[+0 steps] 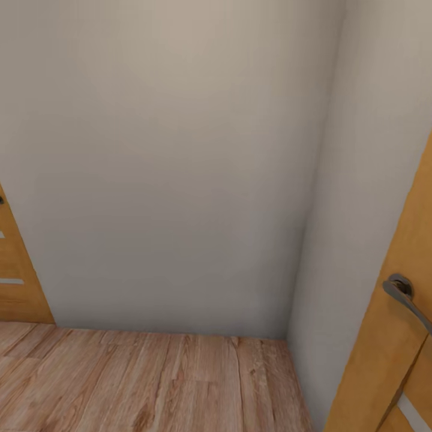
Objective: Move the two storage containers from the living room to the garage. In the garage, place one container on the floor and stack the other container on top of it (either order is fine).
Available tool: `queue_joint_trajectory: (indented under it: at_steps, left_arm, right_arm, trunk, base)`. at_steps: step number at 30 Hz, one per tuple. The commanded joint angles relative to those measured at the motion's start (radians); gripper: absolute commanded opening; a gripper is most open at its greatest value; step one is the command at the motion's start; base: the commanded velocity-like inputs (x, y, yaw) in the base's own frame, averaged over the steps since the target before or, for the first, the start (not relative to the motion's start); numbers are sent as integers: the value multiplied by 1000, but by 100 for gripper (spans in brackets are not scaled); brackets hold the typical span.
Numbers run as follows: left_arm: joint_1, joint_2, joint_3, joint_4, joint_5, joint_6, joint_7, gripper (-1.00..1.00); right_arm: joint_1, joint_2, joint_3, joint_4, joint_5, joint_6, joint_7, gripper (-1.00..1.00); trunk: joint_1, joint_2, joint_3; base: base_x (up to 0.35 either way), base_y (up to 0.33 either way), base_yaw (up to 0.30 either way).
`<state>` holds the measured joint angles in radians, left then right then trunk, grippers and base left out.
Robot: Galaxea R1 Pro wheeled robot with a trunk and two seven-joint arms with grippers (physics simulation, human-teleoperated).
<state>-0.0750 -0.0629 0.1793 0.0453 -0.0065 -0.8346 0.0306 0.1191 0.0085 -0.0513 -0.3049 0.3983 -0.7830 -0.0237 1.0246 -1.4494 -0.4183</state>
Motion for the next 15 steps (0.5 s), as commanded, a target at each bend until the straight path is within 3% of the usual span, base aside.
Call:
queue_joint_trajectory:
  at_steps: [1, 15]
  left_arm:
    - [-2, 0, 0, 4, -1, -6, 3, 100]
    - [-2, 0, 0, 4, -1, -5, 3, 100]
  right_arm:
    - [1, 1, -5, -2, 10, -1, -2, 100]
    - [1, 1, -5, -2, 10, -1, -2, 100]
  trunk:
    - [0, -1, -1]
    - [0, -1, -1]
  base:
    - [170, 0, 0]
    - [170, 0, 0]
